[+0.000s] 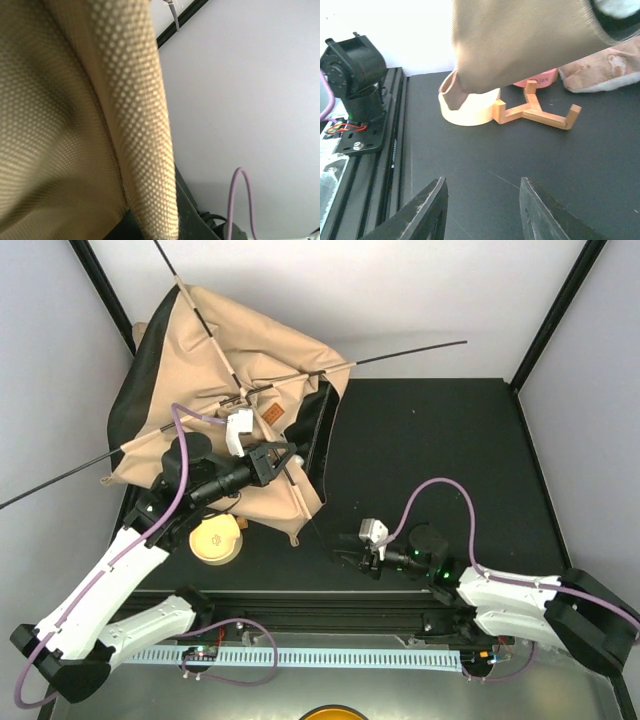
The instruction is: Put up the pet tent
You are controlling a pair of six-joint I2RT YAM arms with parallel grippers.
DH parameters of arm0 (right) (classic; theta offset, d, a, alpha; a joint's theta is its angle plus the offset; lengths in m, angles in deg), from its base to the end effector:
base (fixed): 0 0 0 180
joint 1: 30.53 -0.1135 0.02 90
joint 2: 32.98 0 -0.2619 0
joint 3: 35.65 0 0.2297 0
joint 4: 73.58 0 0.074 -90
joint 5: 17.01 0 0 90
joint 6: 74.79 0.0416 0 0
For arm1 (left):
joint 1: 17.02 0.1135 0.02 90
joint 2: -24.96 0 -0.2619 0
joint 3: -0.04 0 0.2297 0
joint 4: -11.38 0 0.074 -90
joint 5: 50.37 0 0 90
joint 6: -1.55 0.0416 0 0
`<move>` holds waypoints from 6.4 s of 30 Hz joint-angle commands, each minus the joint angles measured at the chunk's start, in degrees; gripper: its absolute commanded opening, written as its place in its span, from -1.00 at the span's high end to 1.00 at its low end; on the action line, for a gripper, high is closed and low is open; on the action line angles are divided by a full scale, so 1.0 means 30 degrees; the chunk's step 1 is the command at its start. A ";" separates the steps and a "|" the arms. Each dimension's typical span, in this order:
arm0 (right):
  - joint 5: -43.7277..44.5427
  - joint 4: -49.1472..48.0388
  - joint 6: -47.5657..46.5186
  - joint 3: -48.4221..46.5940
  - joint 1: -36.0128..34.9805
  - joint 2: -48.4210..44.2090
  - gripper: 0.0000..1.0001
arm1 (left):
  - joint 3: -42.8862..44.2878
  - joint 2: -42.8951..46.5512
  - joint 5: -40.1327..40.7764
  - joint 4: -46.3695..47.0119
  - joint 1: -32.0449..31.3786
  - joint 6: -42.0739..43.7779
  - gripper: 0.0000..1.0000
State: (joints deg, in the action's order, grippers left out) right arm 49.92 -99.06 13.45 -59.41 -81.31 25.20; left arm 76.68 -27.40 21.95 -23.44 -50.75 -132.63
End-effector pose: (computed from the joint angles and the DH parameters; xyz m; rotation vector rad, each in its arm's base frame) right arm 0.1026 0.1515 0.1888 -1.0713 1.4655 0.9664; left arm 0.1436 -0.1111 0.3946 0.0718 1.9221 -1.2274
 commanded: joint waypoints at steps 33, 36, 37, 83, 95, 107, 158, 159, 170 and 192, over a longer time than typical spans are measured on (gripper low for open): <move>0.1853 -0.5839 -0.1920 -0.0671 -0.2903 0.3657 0.21 | -0.0199 0.1482 -0.1661 0.4466 0.0195 -0.0506 0.97; 0.1889 -0.5854 -0.1884 -0.0793 -0.3033 0.3774 0.21 | -0.0199 0.1538 -0.1723 0.4397 0.0184 -0.0507 0.97; 0.1889 -0.5854 -0.1894 -0.0836 -0.3072 0.3837 0.21 | -0.0222 0.1558 -0.1719 0.4371 0.0173 -0.0507 0.97; 0.4143 -1.5435 -0.1903 -0.0525 -0.4575 0.8403 0.32 | -0.0547 0.2218 -0.1976 0.4505 0.0195 -0.1197 0.97; 0.3844 -1.4245 -0.3022 -0.1139 -0.4539 0.8377 0.34 | -0.0333 0.2158 -0.2696 0.4984 0.0213 -0.1657 0.97; 0.2943 -1.2871 -0.3543 -0.2681 -0.4548 0.8978 0.22 | -0.0312 0.2218 -0.2840 0.5284 0.0207 -0.1971 0.97; 0.3180 -1.2505 -0.3147 -0.2981 -0.4559 0.9324 0.30 | -0.0267 0.2248 -0.2696 0.5050 0.0223 -0.1708 0.97; 0.3153 -1.2505 -0.3110 -0.2996 -0.4566 0.9321 0.28 | -0.0303 0.2275 -0.2683 0.5050 0.0203 -0.1730 0.97; 0.3301 -1.2054 -0.2874 -0.3219 -0.4576 0.9291 0.59 | -0.0401 0.2393 -0.2634 0.5139 0.0218 -0.1766 0.97; 0.2764 -0.4810 -0.2197 -0.2687 -0.4575 0.5809 0.97 | 0.0735 0.1454 -0.2618 0.3397 0.0290 0.3591 0.97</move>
State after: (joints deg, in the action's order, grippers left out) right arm 58.78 -120.63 5.49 -67.00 -94.75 45.22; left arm 74.85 -22.13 15.00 -14.61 -50.40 -132.45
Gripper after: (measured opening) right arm 0.033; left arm 0.044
